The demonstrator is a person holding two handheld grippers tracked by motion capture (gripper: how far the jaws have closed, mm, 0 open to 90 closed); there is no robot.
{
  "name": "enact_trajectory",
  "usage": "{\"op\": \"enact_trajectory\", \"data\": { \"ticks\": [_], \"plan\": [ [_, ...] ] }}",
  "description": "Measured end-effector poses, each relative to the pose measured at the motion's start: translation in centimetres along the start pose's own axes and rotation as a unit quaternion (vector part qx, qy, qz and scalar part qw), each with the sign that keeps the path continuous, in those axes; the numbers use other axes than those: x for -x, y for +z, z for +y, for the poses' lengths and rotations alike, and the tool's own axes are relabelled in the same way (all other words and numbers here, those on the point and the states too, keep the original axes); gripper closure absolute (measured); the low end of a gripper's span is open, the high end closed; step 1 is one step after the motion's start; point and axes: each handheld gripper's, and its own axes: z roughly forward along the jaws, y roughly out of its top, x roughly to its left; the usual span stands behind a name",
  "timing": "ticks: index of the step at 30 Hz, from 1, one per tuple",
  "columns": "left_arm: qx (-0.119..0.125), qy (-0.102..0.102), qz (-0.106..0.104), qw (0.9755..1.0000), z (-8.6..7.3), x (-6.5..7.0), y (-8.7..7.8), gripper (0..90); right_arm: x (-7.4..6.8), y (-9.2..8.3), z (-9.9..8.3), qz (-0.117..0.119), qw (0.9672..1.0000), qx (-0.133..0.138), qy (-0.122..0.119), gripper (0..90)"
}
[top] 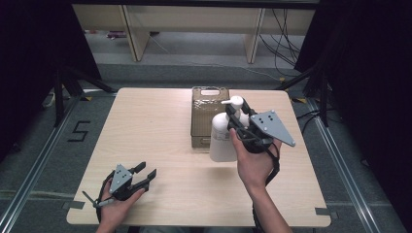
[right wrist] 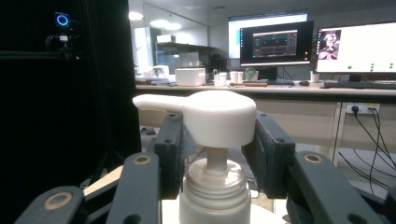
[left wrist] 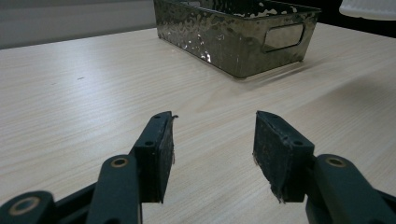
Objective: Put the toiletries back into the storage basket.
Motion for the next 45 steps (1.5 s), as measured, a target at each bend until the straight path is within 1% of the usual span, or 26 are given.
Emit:
{"op": "enact_trajectory", "data": {
  "ticks": [1, 2, 6, 7, 9, 10, 11, 14, 15, 18, 19, 26, 28, 29, 30, 32, 33, 34, 36, 37, 39, 40, 41, 43, 44, 45],
  "plan": [
    [0.003, -0.001, -0.002, 1.0000, 0.0, 0.0, 0.0, 47.1, 0.1, 0.3, 0.1, -0.001, 1.0000, 0.001, 0.002, 59.9],
    [-0.002, -0.001, 0.001, 1.0000, 0.0, 0.0, 0.0, 47.1, 0.2, 0.4, 0.2, 0.001, 1.0000, 0.001, 0.002, 59.9],
    [-0.002, 0.001, 0.001, 1.0000, 0.0, 0.0, 0.0, 47.1, 0.3, 0.7, 0.4, 0.000, 1.0000, 0.002, 0.002, 59.9],
    [-0.002, 0.001, 0.000, 1.0000, 0.0, 0.0, 0.0, 47.2, 0.5, 1.1, 0.7, -0.003, 0.9999, 0.008, -0.007, 59.9],
    [-0.003, 0.002, 0.000, 1.0000, 0.0, 0.0, 0.0, 47.1, 0.4, 1.1, 0.8, -0.001, 1.0000, 0.006, -0.005, 59.9],
    [-0.003, 0.002, 0.000, 1.0000, 0.0, 0.0, 0.0, 47.2, 0.5, 1.2, 1.0, -0.004, 0.9999, 0.006, -0.007, 59.9],
    [0.003, -0.001, -0.003, 1.0000, 0.0, 0.0, 0.1, 47.1, 0.6, 1.5, 1.2, -0.002, 1.0000, 0.009, -0.002, 59.9],
    [-0.002, -0.001, 0.000, 1.0000, 0.0, 0.0, 0.0, 47.1, 0.7, 1.9, 1.6, -0.005, 1.0000, 0.007, 0.002, 59.9],
    [-0.002, -0.002, 0.000, 1.0000, 0.0, 0.0, 0.0, 47.1, 0.8, 2.0, 1.6, -0.007, 0.9999, 0.012, -0.008, 60.0],
    [-0.002, 0.000, 0.001, 1.0000, 0.0, 0.0, -0.1, 47.2, 1.0, 2.3, 1.7, -0.009, 0.9998, 0.012, -0.010, 59.9],
    [0.000, 0.002, -0.001, 1.0000, 0.0, 0.0, 0.0, 47.2, 1.0, 2.6, 1.8, -0.010, 0.9999, 0.008, -0.006, 60.0],
    [-0.002, 0.003, 0.000, 1.0000, 0.0, 0.0, -0.1, 47.2, 1.4, 3.5, 1.7, -0.016, 0.9998, 0.011, -0.007, 59.9],
    [-0.003, 0.002, 0.000, 1.0000, 0.0, 0.0, -0.1, 47.2, 1.5, 3.9, 1.7, -0.016, 0.9998, 0.007, -0.006, 59.9],
    [0.000, 0.001, -0.001, 1.0000, 0.0, 0.0, 0.0, 47.2, 1.5, 4.2, 1.7, -0.017, 0.9998, 0.006, 0.000, 59.9],
    [0.000, 0.001, -0.001, 1.0000, 0.0, 0.0, 0.0, 47.2, 1.5, 4.2, 1.7, -0.017, 0.9998, 0.006, 0.000, 59.9],
    [0.003, 0.001, -0.003, 1.0000, 0.0, 0.0, 0.0, 47.2, 1.7, 4.5, 1.8, -0.019, 0.9998, 0.007, -0.006, 59.9],
    [-0.003, 0.002, 0.000, 1.0000, 0.0, 0.0, -0.1, 47.2, 1.7, 4.8, 2.0, -0.020, 0.9997, 0.006, -0.009, 59.9],
    [-0.003, 0.002, 0.000, 1.0000, 0.0, 0.0, -0.1, 47.2, 1.7, 4.8, 2.0, -0.020, 0.9997, 0.006, -0.009, 59.9],
    [-0.003, 0.003, 0.000, 1.0000, 0.0, 0.0, -0.1, 47.2, 1.7, 5.2, 2.2, -0.021, 0.9997, 0.004, -0.007, 59.9],
    [0.002, 0.003, -0.003, 1.0000, 0.0, -0.1, 0.0, 47.2, 1.7, 5.7, 2.4, -0.021, 0.9997, 0.006, -0.011, 59.9],
    [0.002, 0.003, -0.003, 1.0000, 0.0, 0.0, 0.0, 47.2, 1.7, 5.9, 2.5, -0.022, 0.9997, 0.004, -0.008, 59.9],
    [-0.003, 0.004, 0.000, 1.0000, 0.0, 0.0, -0.1, 47.2, 1.7, 6.1, 2.6, -0.022, 0.9997, 0.005, -0.012, 59.9],
    [0.002, 0.002, -0.004, 1.0000, 0.0, -0.1, 0.0, 47.2, 1.7, 6.5, 2.7, -0.023, 0.9997, 0.003, -0.008, 59.9],
    [-0.002, 0.003, -0.001, 1.0000, 0.0, 0.0, -0.1, 47.2, 1.7, 6.9, 2.7, -0.023, 0.9997, 0.002, -0.006, 59.9],
    [-0.002, 0.003, -0.001, 1.0000, 0.0, 0.0, -0.1, 47.2, 1.6, 7.1, 2.8, -0.022, 0.9998, 0.000, 0.000, 59.9],
    [-0.002, 0.003, -0.001, 1.0000, 0.0, 0.0, -0.1, 47.2, 1.8, 7.3, 2.8, -0.023, 0.9997, 0.000, -0.006, 59.9]
  ]
}}
